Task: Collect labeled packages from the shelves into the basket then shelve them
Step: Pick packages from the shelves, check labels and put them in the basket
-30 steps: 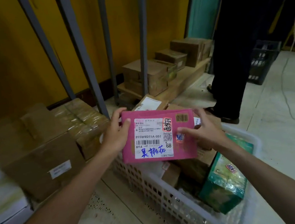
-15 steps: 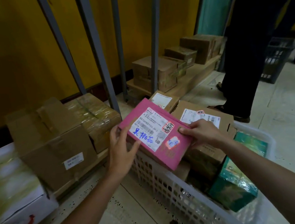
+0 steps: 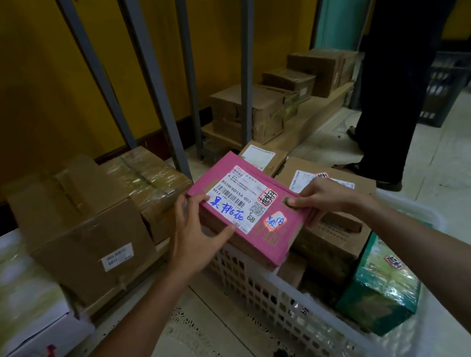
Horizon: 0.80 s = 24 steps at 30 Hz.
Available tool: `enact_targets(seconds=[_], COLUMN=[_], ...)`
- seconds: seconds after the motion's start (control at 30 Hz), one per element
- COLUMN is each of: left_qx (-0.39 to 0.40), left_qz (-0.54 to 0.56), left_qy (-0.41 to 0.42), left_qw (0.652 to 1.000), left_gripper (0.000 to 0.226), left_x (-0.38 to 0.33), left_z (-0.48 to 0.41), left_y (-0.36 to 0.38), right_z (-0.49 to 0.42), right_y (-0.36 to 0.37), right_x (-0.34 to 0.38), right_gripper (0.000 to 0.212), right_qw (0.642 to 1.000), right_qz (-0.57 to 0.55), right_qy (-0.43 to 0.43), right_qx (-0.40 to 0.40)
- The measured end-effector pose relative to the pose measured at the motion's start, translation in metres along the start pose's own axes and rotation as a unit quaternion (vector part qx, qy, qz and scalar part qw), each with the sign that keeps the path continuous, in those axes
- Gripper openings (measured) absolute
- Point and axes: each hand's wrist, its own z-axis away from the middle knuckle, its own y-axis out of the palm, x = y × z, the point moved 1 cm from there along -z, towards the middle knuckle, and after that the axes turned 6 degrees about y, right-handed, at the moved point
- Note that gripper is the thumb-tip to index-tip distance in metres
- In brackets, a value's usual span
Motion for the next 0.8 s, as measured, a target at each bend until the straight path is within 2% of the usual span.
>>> enact_targets(seconds=[0.23, 0.47, 0.6, 0.7, 0.8], left_qx=[-0.094, -0.139, -0.216, -0.147, -0.069], left_qz=[-0.033, -0.02, 0.027, -0.007, 0.003], left_qy=[0.002, -0.057, -0.121, -0.12, -0.114], left_qw=[0.995, 0.988, 0.969, 0.982, 0.991], left_gripper=[0.075, 0.061, 0.047, 0.047, 0.066], left_x=[0.008, 0.01, 0.013, 0.028, 0.036], left_z=[0.005, -0.009, -0.02, -0.02, -0.017], left_y=[-0.002, 0.003, -0.01, -0.024, -0.028], right_z=[-0.011, -0.015, -0.023, -0.033, -0.042], right_y=[0.0, 0.005, 0.032, 0.059, 0.049], right_x=[0.004, 0.016, 0.023, 0.02, 0.026], right_gripper=[0.024, 0.03, 0.043, 0.037, 0.04], right_qw=[0.995, 0.992, 0.992, 0.994, 0.979], right_qz=[0.058, 0.109, 0.095, 0.069, 0.117], right_qy=[-0.054, -0.038, -0.045, -0.018, -0.011], right_qx=[-0.062, -0.054, -0.075, -0.081, -0.166])
